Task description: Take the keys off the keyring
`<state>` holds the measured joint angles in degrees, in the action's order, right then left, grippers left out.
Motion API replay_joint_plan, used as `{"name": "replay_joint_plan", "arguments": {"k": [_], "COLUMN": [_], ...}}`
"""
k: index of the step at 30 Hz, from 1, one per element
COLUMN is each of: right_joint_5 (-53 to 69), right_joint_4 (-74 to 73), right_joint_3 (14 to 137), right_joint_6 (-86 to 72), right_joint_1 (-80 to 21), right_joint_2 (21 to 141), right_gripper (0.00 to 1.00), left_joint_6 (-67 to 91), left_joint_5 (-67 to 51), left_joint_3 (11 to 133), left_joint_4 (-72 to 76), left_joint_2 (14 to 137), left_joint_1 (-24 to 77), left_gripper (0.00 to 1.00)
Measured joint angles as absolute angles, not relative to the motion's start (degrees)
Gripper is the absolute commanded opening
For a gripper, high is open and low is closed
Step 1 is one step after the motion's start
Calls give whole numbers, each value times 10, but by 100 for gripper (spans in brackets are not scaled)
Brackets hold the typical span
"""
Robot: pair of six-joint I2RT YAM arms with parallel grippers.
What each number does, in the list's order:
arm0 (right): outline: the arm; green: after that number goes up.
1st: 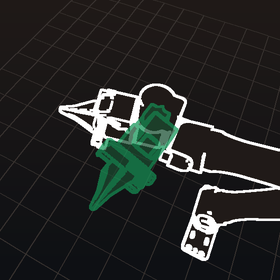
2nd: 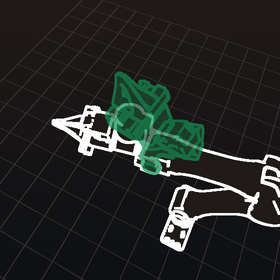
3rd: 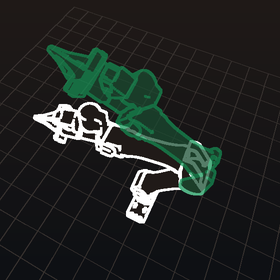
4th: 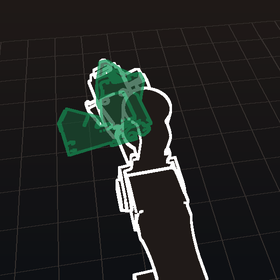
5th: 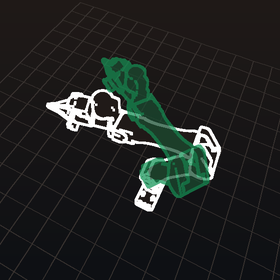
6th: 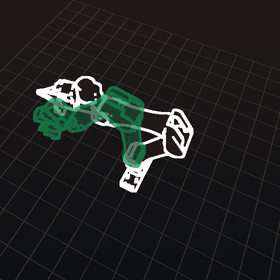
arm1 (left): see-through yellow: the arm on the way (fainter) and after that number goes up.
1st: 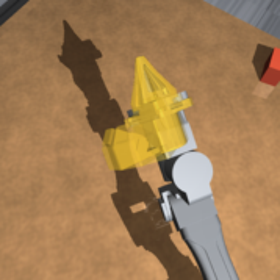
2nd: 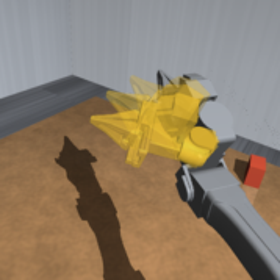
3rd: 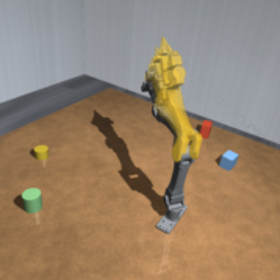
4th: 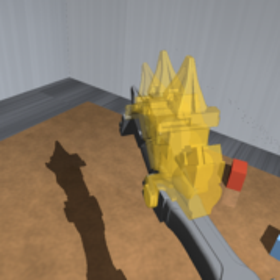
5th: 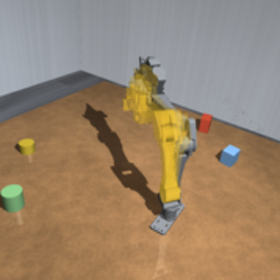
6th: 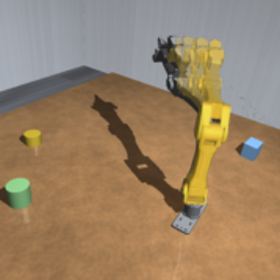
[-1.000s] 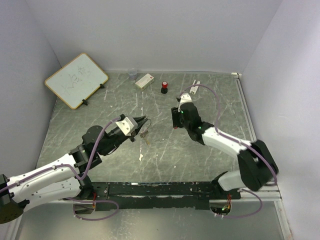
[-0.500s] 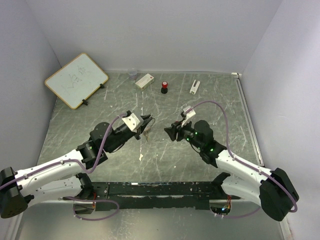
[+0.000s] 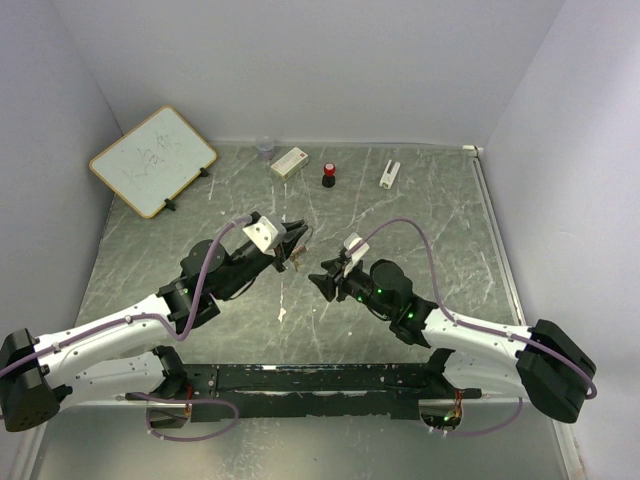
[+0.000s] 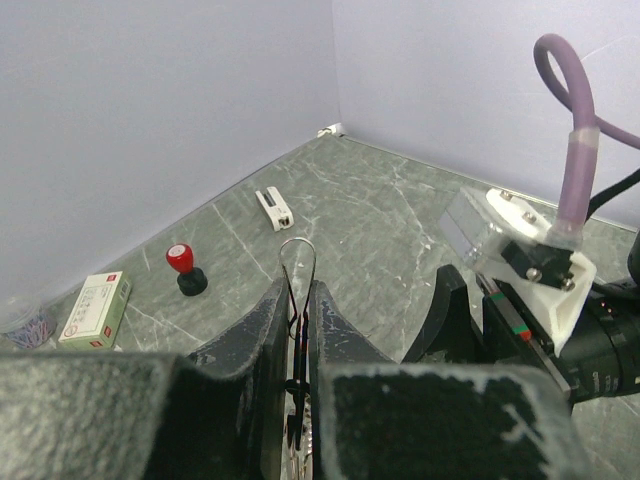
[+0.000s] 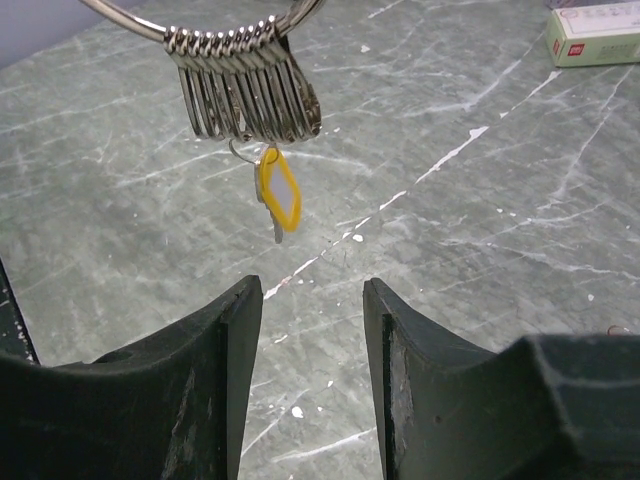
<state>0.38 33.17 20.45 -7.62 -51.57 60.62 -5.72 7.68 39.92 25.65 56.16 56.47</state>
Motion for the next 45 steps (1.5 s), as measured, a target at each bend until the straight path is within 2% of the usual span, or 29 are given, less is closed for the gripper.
{"name": "replay_joint_plan", "arguments": {"k": [11, 27, 31, 37, 45], "right_joint_5": [-35, -45, -46, -51, -56], "right_joint_4": [345, 366, 371, 383, 399], "right_joint_3": [221, 255, 262, 264, 267], "right_joint_6": [-64, -61, -59, -59, -57], "right_joint_1": [-538, -553, -558, -560, -561], "right_joint_2": [662, 711, 716, 733, 747], "right_gripper": [48, 46, 42, 29, 32], "left_joint_6": [-50, -40, -40, -38, -34], "left_joint_5": [79, 82, 84, 85, 85], "left_joint_3": [399, 399, 399, 399, 399], "left_joint_4": [264, 265, 265, 268, 268], "left_joint_2": [578, 578, 578, 578, 578], "left_joint_1": [565, 565, 565, 565, 565], "left_gripper": [7, 7, 7, 7, 7]}}
